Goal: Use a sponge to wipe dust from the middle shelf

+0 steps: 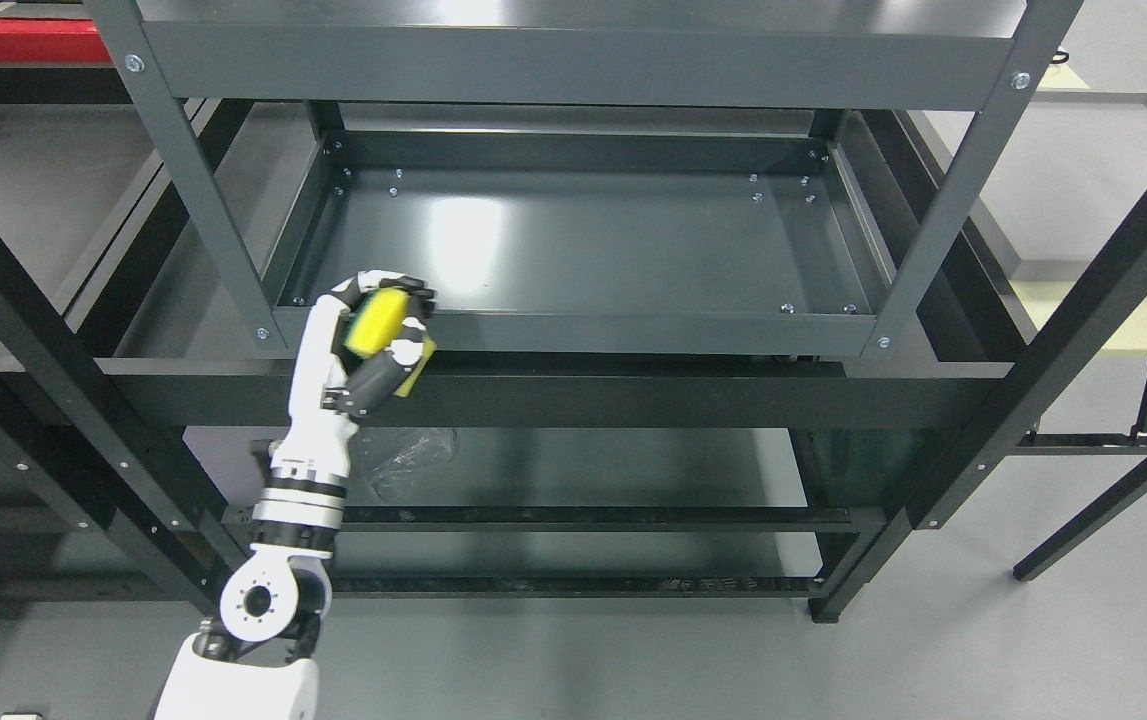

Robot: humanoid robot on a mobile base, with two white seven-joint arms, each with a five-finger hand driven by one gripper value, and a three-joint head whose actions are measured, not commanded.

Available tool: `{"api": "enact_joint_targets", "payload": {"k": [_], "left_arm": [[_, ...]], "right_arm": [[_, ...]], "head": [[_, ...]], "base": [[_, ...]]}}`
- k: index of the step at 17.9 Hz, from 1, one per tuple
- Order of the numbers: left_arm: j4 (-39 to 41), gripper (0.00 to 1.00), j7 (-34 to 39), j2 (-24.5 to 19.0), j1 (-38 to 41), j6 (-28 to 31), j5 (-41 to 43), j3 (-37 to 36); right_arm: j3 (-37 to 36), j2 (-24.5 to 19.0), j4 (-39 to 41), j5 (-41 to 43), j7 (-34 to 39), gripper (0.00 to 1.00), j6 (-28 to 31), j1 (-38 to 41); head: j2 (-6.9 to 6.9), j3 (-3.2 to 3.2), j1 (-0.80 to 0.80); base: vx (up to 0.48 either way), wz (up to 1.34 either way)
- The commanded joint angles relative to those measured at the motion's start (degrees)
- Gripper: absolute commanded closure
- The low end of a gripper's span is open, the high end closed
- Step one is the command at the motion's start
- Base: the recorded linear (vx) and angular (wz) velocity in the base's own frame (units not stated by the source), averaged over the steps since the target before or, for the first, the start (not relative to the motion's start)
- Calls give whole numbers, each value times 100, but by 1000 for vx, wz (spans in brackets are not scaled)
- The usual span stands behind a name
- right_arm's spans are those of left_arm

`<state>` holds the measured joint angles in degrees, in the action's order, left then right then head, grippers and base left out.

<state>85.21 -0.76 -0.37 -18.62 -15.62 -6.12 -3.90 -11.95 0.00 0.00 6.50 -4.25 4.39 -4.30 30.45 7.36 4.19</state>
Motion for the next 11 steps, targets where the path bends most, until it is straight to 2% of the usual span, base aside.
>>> {"api": "enact_joint_targets", "payload": {"k": [1,11], "left_arm": [[4,100,-3,-63,306,41,23,1164],[22,100,-20,-63,306,41,23,1031]], "right_arm": [[0,100,100,0,3,0,1,0],[0,100,100,0,3,0,1,9]], "head": [[0,0,0],[-1,0,0]], "base": [[0,0],[0,0]]}}
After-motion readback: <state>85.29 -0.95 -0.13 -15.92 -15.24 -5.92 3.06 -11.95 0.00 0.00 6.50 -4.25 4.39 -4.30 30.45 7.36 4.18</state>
